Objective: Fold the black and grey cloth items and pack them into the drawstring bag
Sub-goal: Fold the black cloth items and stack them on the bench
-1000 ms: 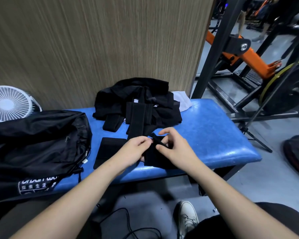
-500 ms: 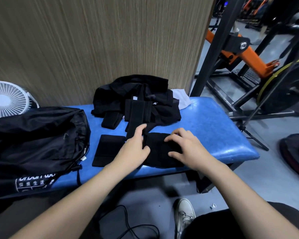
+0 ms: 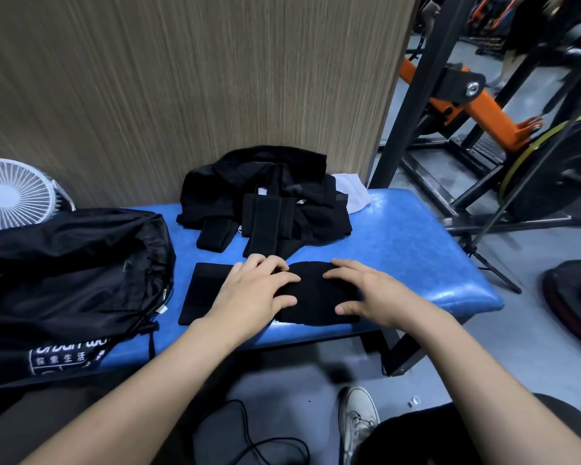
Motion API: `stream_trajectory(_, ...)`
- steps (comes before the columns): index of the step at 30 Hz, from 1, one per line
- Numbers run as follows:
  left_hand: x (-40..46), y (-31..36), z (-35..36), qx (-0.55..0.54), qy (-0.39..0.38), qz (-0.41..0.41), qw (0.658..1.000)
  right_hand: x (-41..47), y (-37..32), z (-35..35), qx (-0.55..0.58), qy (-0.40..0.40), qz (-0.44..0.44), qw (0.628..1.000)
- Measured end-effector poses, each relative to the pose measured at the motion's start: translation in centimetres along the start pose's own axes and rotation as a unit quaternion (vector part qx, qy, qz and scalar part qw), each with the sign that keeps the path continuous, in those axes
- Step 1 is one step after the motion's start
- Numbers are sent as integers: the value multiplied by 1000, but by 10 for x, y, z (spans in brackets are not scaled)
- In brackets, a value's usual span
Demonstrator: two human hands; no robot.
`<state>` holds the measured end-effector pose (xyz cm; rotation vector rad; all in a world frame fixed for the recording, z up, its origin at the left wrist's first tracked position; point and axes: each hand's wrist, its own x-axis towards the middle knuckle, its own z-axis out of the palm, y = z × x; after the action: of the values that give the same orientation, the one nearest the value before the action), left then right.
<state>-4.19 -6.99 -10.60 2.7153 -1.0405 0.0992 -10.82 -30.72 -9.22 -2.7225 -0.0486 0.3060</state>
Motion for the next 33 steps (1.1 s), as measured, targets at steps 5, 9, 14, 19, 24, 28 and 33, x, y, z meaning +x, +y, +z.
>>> stream_trajectory(5, -2, -5, 0, -32, -17, 14, 999, 4, -2, -2, 12, -13, 1, 1000)
stream_trajectory(9, 6, -17, -9, -134, 121, -84, 980, 6, -5, -6, 45, 42, 2, 998)
stream_trajectory(14, 26, -34, -12, -120, 75, -235, 962, 13, -16, -8, 41, 146, 36, 988)
stream_trajectory(19, 52, -40, -13, -166, 86, -275, 943, 37, -38, -10, 172, 196, 51, 964)
stream_trajectory(24, 69, -43, -10, -240, 77, -290, 923, 77, -67, -8, 313, 199, 57, 927)
stream_trajectory(28, 73, -46, -11, -255, 76, -298, 917, 97, -84, -8, 339, 168, 85, 922)
stream_trajectory(33, 74, -55, -15, -352, 118, -328, 869, 110, -90, -7, 472, 174, 149, 851)
